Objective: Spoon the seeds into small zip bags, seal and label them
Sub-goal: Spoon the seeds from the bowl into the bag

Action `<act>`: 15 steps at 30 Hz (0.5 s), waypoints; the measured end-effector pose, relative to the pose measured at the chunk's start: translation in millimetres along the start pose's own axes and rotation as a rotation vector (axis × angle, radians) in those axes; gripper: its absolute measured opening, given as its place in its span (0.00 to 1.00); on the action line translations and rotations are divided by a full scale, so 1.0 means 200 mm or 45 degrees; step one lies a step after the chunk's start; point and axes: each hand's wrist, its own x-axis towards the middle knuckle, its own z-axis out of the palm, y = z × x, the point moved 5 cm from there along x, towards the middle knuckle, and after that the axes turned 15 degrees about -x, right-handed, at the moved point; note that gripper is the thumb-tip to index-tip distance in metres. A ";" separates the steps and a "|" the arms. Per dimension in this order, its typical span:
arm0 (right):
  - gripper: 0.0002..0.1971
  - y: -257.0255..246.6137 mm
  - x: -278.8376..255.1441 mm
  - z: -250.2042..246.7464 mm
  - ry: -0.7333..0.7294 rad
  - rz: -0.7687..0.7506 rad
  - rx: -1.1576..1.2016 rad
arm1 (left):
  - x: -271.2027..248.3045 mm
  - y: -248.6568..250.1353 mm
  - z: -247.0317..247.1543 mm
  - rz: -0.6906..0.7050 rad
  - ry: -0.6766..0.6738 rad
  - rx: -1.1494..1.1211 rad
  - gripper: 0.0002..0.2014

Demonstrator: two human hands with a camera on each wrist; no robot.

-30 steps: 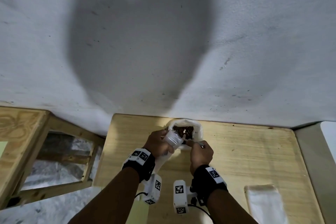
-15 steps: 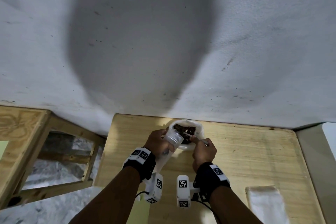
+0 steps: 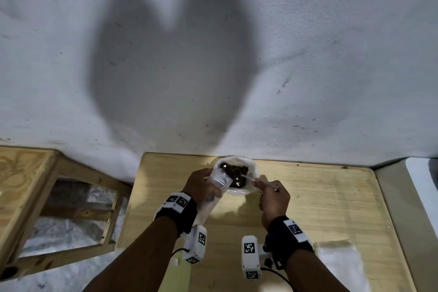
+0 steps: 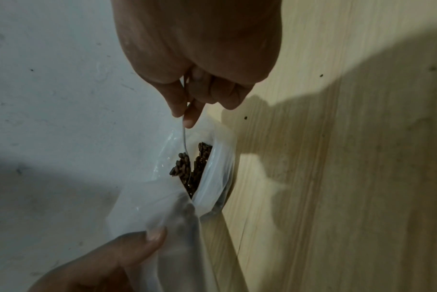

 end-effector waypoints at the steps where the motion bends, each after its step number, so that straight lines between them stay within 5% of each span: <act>1: 0.17 -0.01 0.00 -0.02 -0.006 -0.018 -0.004 | 0.00 0.00 0.00 -0.008 0.004 -0.015 0.21; 15: 0.15 -0.34 -0.12 -0.17 -0.194 -0.375 -0.108 | 0.00 -0.02 0.00 -0.045 0.007 0.009 0.31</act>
